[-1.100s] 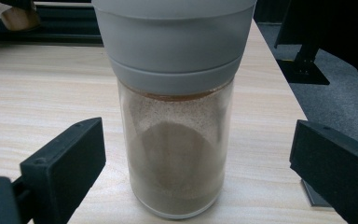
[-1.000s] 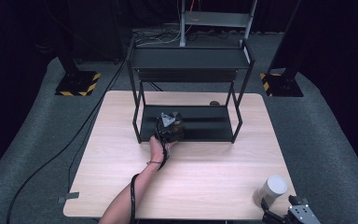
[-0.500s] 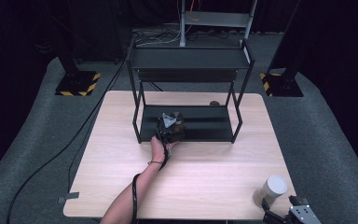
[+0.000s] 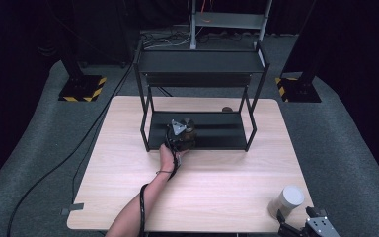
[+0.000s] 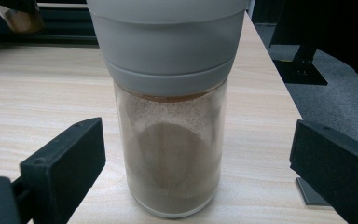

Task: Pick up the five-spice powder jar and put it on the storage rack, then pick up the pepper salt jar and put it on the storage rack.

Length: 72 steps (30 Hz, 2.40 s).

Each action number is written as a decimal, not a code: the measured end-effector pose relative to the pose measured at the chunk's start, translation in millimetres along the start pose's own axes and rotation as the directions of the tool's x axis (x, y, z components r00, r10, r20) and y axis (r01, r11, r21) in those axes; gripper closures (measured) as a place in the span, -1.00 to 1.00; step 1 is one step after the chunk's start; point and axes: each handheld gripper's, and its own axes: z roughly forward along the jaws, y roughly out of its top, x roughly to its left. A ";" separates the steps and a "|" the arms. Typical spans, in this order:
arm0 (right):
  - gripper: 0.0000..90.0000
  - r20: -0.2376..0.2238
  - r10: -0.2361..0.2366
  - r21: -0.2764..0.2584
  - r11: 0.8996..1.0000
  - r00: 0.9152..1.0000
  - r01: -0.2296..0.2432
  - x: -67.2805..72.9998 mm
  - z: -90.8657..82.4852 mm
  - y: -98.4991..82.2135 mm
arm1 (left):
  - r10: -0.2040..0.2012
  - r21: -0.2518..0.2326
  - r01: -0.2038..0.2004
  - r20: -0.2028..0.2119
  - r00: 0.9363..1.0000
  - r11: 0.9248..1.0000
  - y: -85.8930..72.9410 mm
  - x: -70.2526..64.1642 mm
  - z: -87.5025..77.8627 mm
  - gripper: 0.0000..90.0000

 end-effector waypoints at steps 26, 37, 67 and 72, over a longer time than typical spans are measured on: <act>-0.95 -0.011 0.004 0.003 1.000 1.000 -0.004 0.3 1.1 0.8 | 0.176 0.226 -0.189 0.075 0.981 0.956 5.5 0.1 -77.2 -1.00; -0.95 -0.007 -0.001 -0.003 1.000 1.000 0.001 1.9 -1.2 2.0 | 0.162 0.280 -0.185 0.104 0.981 0.942 -31.8 3.5 -127.2 -1.00; -0.96 -0.004 -0.040 0.004 0.999 0.999 0.040 9.7 1.5 6.6 | 0.058 0.320 -0.078 0.072 0.996 0.944 -67.2 22.0 -172.0 -1.00; -0.96 0.005 -0.057 0.004 0.998 0.998 0.057 12.1 0.8 8.8 | 0.062 0.318 -0.083 0.076 0.995 0.945 -67.4 22.3 -171.9 -1.00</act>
